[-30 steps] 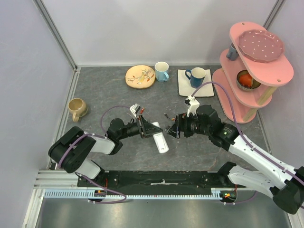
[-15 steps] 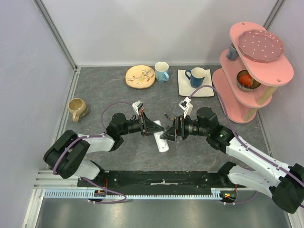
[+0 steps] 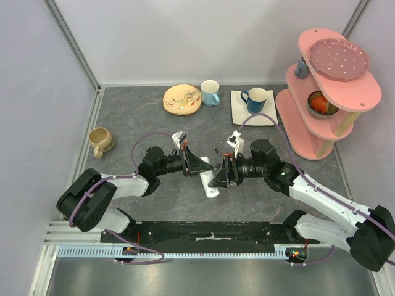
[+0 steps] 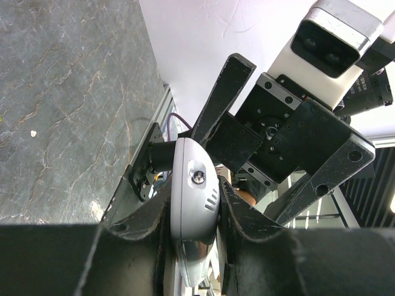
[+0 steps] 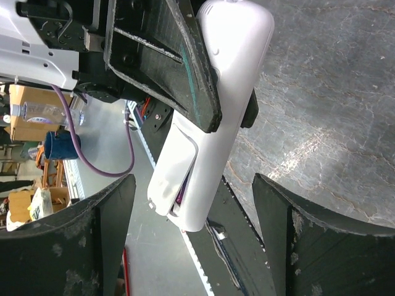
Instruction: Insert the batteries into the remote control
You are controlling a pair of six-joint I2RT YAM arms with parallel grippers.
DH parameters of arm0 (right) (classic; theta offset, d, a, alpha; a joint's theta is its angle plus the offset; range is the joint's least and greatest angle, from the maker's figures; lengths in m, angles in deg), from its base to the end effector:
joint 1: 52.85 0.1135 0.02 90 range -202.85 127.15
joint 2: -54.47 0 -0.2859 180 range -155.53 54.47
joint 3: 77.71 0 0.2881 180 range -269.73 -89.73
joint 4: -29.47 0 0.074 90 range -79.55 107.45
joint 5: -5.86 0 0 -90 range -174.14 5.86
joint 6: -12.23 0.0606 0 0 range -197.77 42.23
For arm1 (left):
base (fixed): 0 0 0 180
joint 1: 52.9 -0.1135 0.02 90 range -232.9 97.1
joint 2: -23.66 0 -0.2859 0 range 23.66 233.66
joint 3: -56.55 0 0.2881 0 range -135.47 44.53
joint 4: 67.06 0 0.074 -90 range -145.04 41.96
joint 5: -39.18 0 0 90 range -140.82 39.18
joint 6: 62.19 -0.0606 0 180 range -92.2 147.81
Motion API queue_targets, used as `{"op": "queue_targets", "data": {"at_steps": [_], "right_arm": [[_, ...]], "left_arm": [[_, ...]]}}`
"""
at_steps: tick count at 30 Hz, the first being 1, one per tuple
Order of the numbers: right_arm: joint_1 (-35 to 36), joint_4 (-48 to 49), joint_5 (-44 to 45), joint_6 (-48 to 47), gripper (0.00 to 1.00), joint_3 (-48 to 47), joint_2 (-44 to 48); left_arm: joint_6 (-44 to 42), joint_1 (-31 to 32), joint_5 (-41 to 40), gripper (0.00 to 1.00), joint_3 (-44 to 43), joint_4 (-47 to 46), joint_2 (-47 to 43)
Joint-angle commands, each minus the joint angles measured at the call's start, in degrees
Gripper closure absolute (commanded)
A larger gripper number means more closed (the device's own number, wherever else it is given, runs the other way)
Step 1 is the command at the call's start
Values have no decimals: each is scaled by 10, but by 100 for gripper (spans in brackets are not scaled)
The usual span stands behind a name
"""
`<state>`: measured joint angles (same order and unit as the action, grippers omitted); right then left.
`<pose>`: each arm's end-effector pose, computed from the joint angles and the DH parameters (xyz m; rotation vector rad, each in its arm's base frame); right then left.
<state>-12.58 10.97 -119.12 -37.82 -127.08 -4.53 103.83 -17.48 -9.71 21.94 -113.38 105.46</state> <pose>0.1804 0.1983 0.2521 -0.4362 2.2748 1.4273 0.2170 -0.2032 0.1833 -0.0010 2.0279 -1.9500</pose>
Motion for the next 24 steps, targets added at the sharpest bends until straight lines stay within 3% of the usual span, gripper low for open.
{"op": "queue_targets", "data": {"at_steps": [1,24], "right_arm": [[0,8,-33,-14,16,-3,-7],[5,-13,-14,-18,21,-3,-35]], "left_arm": [[-15,-2,17,98,-18,-14,-15],[-11,-2,21,98,-12,-25,-19]]}}
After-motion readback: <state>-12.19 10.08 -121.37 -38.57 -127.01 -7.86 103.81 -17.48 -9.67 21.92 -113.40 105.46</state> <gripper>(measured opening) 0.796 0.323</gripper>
